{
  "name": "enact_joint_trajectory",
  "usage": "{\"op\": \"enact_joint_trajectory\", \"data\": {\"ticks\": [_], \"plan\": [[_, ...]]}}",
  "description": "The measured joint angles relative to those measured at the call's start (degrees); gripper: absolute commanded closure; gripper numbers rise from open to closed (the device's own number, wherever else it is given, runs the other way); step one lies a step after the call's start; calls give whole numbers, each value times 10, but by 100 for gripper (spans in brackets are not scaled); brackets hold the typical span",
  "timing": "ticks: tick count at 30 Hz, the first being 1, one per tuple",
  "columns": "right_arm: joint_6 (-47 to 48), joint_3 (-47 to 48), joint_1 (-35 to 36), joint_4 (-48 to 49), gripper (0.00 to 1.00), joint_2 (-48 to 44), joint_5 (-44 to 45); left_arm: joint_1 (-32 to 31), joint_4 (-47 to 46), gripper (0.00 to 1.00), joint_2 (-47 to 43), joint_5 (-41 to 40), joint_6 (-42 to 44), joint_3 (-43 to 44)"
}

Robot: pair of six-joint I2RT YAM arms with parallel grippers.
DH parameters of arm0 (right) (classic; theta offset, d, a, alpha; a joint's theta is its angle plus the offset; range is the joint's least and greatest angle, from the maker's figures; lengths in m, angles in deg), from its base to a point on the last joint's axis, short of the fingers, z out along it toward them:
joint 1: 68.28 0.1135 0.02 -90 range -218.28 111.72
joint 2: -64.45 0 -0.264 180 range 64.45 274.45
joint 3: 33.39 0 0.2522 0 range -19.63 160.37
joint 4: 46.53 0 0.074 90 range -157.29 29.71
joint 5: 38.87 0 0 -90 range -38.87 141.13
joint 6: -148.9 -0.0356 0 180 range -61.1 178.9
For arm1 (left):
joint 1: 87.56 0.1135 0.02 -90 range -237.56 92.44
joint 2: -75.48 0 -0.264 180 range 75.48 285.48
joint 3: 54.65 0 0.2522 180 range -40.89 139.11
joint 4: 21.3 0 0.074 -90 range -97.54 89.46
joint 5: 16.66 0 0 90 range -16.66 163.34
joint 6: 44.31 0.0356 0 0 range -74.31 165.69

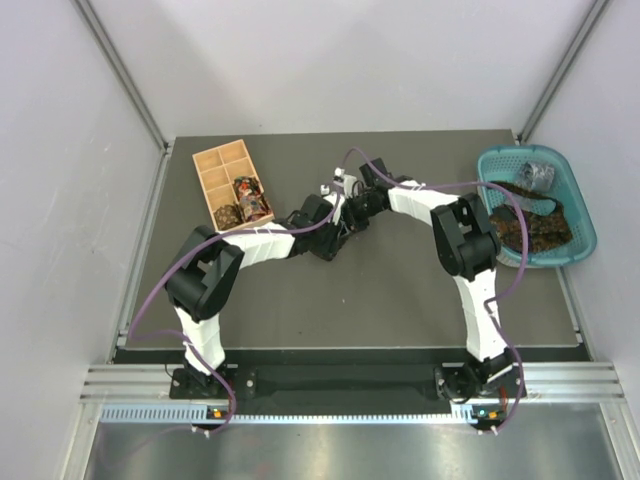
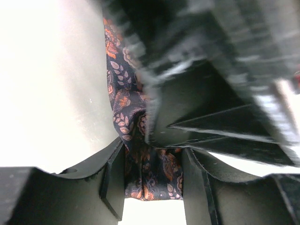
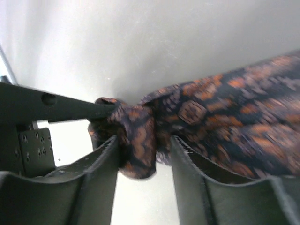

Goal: Roll the ties
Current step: Roll the tie

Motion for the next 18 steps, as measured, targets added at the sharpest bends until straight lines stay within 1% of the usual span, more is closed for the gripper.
{"op": "enact_joint_trajectory", "data": {"ticks": [1, 4, 11, 18], "plan": [[-4, -10, -2, 10, 49, -9, 6, 0, 2, 60, 2, 0, 0, 2], [-16, -43, -11, 39, 47, -32, 22, 2, 12, 61, 6, 1, 0, 11], [-56, -142, -34, 124, 47, -95, 70, 3, 14, 62, 8, 5, 2, 14], [-76, -229, -68, 179, 46, -168, 183, 7, 21, 64, 10, 17, 7, 19]]}}
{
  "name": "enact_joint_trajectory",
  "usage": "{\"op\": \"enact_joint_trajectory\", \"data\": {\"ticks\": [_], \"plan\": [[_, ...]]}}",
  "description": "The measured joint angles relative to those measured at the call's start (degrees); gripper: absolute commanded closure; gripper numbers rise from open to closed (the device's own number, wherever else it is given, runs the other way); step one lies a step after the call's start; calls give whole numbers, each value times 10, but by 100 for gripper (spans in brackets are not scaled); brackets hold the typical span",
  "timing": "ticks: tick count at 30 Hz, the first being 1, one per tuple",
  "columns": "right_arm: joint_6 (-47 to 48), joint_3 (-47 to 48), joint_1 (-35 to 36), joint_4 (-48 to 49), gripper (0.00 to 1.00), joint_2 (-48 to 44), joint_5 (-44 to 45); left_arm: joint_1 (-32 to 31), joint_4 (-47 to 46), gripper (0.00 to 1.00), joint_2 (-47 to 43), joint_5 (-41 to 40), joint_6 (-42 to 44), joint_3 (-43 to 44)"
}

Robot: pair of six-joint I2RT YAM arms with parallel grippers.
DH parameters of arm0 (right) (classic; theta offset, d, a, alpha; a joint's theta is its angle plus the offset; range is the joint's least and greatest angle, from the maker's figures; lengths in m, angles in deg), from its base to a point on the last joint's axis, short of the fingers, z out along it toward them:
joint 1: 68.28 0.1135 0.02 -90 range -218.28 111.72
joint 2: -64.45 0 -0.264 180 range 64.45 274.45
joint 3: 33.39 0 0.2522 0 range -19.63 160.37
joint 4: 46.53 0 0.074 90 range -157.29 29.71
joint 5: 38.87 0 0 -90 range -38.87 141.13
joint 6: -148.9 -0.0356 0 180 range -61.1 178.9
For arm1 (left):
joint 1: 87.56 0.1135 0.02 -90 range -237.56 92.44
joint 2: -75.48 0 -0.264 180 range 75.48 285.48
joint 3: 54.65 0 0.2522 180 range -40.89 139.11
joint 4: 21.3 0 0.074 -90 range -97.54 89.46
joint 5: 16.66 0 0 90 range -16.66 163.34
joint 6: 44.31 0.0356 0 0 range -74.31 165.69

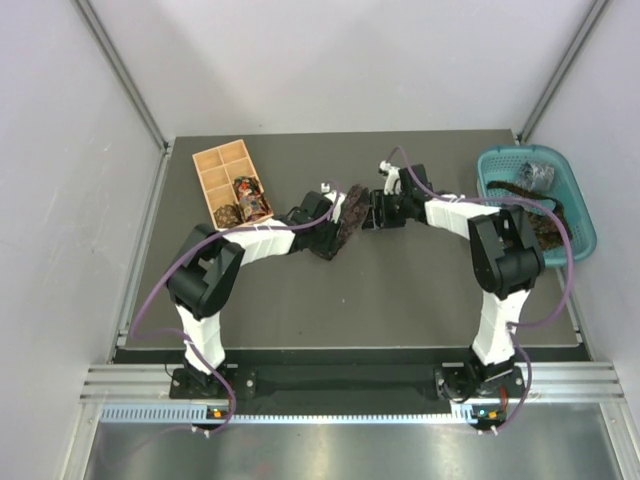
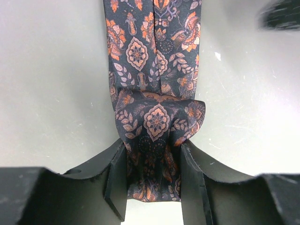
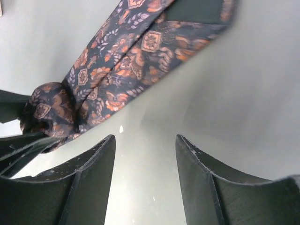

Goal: Roll the ties
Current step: Roll the tie

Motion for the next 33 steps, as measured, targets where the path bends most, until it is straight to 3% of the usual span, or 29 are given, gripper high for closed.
{"op": "enact_joint_trajectory", "data": {"ticks": [9, 19, 25, 33], "plan": [[-14, -193, 39, 107, 49, -232, 129, 0, 58, 66, 22, 12, 11, 46], [112, -270, 349, 138, 47, -373, 369, -3, 136, 69, 50, 12, 10, 105], [183, -268, 455, 131, 45, -341, 470, -13, 178, 73, 67, -5, 10, 139], [245, -117, 506, 56, 40, -127, 593, -25, 214, 73, 79, -26, 9, 164]]}}
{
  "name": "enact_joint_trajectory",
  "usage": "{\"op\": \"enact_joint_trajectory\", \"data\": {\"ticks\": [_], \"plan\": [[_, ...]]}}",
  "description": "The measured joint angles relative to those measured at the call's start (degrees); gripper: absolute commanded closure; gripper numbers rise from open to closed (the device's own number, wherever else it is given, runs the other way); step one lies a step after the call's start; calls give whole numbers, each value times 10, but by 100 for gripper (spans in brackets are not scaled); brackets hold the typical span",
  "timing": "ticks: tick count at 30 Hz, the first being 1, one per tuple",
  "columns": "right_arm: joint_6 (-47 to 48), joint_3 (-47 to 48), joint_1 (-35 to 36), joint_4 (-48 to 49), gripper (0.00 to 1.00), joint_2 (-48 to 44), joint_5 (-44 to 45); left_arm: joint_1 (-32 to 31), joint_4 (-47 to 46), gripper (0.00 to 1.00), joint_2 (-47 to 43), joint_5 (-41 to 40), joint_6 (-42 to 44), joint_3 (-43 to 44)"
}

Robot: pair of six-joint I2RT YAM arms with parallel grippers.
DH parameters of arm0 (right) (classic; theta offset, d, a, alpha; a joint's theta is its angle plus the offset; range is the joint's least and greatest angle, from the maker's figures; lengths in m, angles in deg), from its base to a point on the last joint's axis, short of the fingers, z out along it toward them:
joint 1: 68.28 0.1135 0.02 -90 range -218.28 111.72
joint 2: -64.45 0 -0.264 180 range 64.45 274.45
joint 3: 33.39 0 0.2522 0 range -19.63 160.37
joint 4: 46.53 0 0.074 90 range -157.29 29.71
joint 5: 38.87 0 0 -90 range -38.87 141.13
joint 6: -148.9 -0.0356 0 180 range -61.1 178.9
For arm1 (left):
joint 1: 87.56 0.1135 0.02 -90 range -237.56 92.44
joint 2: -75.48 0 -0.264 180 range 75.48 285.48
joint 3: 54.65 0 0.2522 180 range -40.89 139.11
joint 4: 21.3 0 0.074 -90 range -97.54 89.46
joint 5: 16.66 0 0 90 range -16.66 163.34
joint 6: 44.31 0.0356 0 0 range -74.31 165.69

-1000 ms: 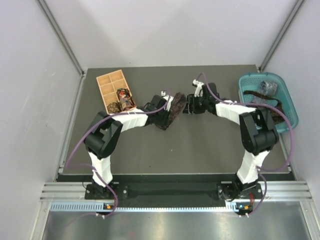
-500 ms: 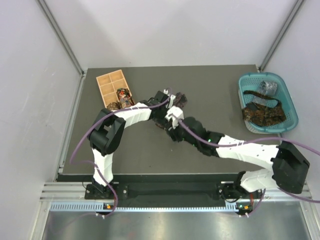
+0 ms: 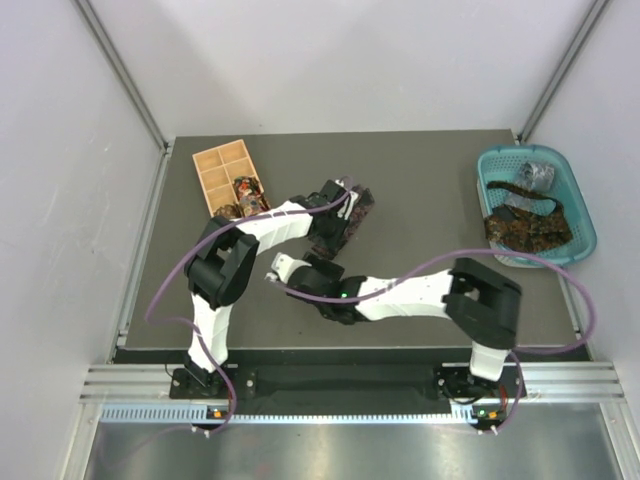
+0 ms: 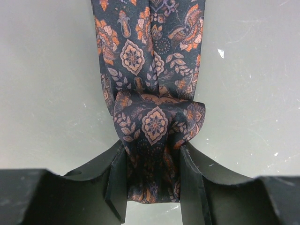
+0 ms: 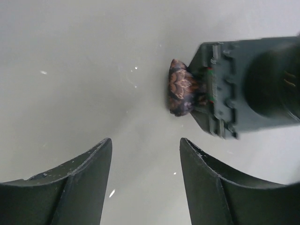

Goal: Roll the ties
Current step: Roll the tie

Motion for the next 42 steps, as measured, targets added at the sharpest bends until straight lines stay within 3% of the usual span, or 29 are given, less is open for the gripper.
{"op": "enact_joint_trajectory", "data": {"ticks": [11, 28, 34, 35, 42], "plan": [[62, 182, 0, -62, 37, 228, 184, -1, 64, 74, 30, 3, -2, 51], [78, 235, -33, -82, 38, 275, 239, 6, 168, 75, 80, 12, -23, 143], [79, 238, -40, -87, 57, 281, 229, 17, 173, 77, 80, 31, -21, 142], [81, 239, -43, -87, 66, 284, 229, 19, 173, 77, 80, 35, -21, 142], [82, 246, -49, -98, 86, 285, 228, 20, 174, 77, 81, 37, -20, 143]]}}
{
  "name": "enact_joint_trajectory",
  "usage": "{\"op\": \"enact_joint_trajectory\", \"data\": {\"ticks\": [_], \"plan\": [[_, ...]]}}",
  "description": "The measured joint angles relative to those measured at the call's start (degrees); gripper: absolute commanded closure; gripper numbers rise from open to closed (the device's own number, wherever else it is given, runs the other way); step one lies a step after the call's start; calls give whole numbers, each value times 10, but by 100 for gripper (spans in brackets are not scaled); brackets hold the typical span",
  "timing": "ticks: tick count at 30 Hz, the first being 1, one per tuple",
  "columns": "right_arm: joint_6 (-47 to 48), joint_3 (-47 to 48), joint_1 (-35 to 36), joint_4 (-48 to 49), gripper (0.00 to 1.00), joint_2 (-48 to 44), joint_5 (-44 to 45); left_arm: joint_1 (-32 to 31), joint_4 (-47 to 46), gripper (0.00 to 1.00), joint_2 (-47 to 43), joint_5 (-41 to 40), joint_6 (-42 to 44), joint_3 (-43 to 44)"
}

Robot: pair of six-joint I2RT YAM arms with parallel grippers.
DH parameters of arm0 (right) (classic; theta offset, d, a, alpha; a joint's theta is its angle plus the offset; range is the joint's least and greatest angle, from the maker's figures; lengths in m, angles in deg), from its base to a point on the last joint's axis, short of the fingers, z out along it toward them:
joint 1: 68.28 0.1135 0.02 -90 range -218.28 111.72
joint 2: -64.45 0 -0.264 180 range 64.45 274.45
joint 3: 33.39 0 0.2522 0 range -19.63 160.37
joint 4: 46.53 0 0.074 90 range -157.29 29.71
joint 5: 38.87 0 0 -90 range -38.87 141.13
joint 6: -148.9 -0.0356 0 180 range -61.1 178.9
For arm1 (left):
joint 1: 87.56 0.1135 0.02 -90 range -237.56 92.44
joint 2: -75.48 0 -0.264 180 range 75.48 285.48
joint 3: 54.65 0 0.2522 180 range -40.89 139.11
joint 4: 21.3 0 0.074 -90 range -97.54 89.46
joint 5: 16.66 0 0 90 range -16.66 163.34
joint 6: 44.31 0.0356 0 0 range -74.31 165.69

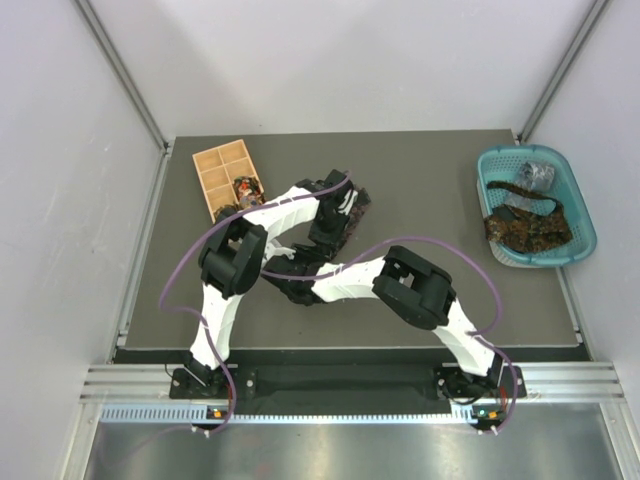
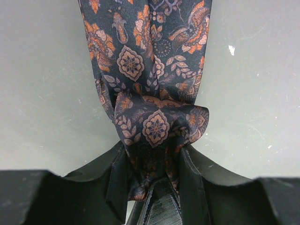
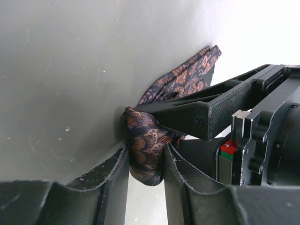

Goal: Roll the ties
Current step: Roll the tie

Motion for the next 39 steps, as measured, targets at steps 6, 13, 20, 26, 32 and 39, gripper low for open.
{"op": "enact_joint_trajectory", "data": {"ticks": [6, 13, 20, 26, 32, 39], "plan": [[-10, 13, -2, -26, 100, 0, -14, -3, 2, 62, 0, -2, 3, 5], [-26, 19, -3, -57, 100, 0, -39, -11, 32, 38, 0, -2, 15, 7], [-39, 22, 0, -73, 100, -1, -43, -20, 67, 25, 0, -1, 23, 10], [-34, 23, 0, -73, 99, 0, -43, -21, 71, 44, 0, -6, 10, 10], [-25, 22, 4, -73, 69, 0, -43, -26, 77, 69, 4, -22, 2, 15], [-14, 2, 25, -56, 50, -13, -35, -25, 79, 75, 5, -22, -6, 14]]}}
